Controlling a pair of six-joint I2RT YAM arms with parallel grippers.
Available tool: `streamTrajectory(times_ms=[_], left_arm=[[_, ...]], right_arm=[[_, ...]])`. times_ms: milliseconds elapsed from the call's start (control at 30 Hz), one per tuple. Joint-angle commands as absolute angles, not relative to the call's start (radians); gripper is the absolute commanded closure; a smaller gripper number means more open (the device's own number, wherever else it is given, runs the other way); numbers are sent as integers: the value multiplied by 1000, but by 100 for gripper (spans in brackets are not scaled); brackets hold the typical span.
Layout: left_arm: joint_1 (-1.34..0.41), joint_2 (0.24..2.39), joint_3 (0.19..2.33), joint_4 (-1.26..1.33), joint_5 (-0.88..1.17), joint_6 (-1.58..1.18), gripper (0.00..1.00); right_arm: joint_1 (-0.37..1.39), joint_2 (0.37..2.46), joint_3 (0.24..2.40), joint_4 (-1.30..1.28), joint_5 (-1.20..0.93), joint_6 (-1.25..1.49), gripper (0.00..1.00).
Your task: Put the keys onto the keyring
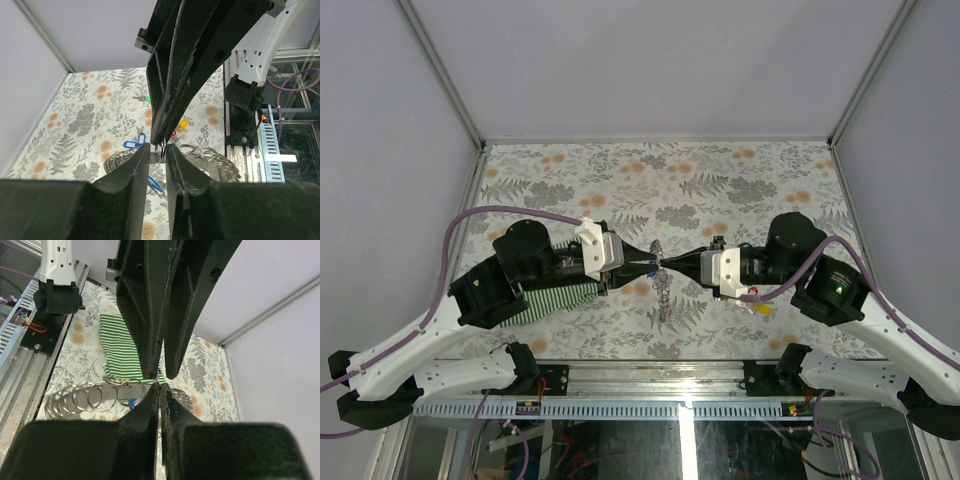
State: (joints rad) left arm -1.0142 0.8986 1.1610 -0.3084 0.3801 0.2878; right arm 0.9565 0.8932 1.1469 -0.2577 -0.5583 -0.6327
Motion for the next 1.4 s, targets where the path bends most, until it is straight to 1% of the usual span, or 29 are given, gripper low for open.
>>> streamTrajectory(times_ms=[0,200,400,500,533,600,700,833,933,1033,1133,1267,1367], left_arm=[[-1018,903,1192,-328,353,305,80],[-1019,909,1195,-334,349,309,80],[-1018,919,1204,-341,350,311,88],[-1018,920,1209,-341,352,303,98],[-1019,922,1213,-341,351,299,100],[-1018,919,1217,-337,351,287,100],[-1019,902,1204,-304,345,268,100],[-1018,840,1149,-206,350,221,100],[-1018,788,1093,-136,354,183,100],[-1016,737,1043,-67,359,141,100],[-1016,723,1026,-65,360,117,100],[-990,727,1008,-46,379,96,100],[-904,736,998,-16,474,64,100]], right_arm=[[960,892,1205,-183,-566,-622,100],[960,892,1205,-177,-574,-611,100],[960,894,1203,-174,-579,-604,100],[960,896,1201,-170,-586,-597,100],[960,896,1201,-167,-589,-596,100],[961,895,1195,-160,-592,-591,99],[960,882,1179,-132,-592,-583,91],[961,847,1139,-71,-589,-560,74],[960,810,1090,6,-585,-524,67],[960,791,1043,94,-577,-455,65],[960,799,1039,128,-544,-365,63],[959,830,1079,107,-473,-272,60],[954,870,1130,38,-453,-244,59]])
